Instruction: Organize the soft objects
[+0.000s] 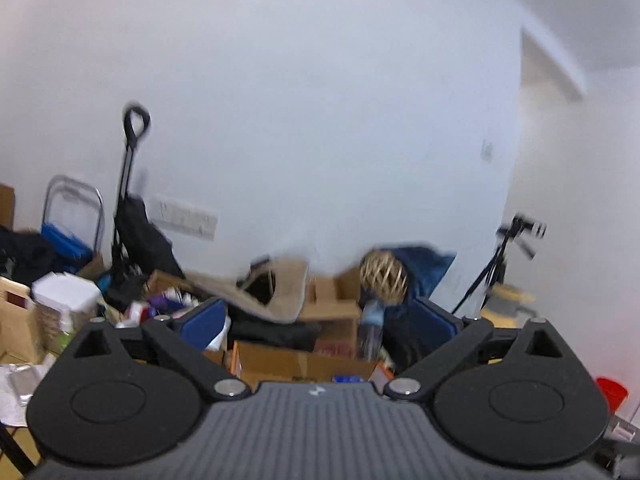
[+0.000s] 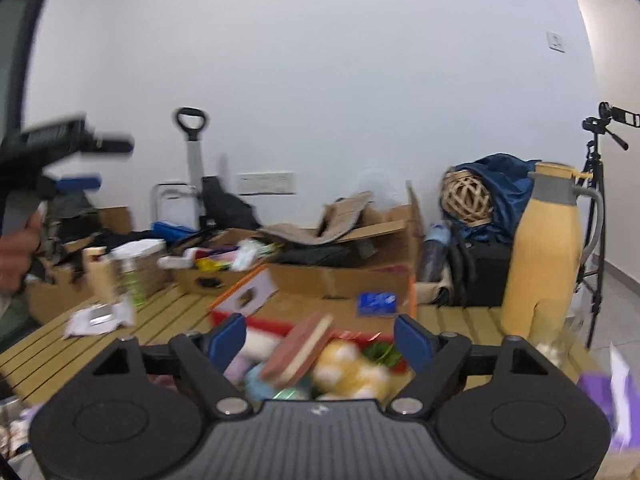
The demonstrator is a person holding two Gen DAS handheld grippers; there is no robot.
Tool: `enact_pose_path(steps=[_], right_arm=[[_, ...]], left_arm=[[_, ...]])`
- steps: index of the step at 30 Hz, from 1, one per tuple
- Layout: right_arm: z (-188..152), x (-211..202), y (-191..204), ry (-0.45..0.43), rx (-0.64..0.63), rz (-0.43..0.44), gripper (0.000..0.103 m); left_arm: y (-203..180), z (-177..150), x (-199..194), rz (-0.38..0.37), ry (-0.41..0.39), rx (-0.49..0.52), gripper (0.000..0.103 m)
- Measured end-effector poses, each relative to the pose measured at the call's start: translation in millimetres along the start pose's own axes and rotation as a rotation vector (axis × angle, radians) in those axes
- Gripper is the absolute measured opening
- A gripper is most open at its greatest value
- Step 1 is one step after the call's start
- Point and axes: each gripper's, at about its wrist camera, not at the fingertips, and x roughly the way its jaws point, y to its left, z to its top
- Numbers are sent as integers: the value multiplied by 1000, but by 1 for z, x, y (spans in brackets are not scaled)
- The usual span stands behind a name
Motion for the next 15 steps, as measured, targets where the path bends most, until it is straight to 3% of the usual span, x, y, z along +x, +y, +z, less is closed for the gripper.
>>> enact_pose_path(steps=[3,6,12,15], right_arm=[[-34,-27,23,8,-24,30,84],[-66,-47,47,16,-48,31,84],[-125,-78,74,7,40,4,84],[-152,-102,86,-57,51,-81,90]], left_arm=[[1,-25,-58,34,-49,63,103],[5,-61,-104,109,-22,106,103],[20,-142,-176,238,105,158,103],[33,-169,-207,247,176,168,103]])
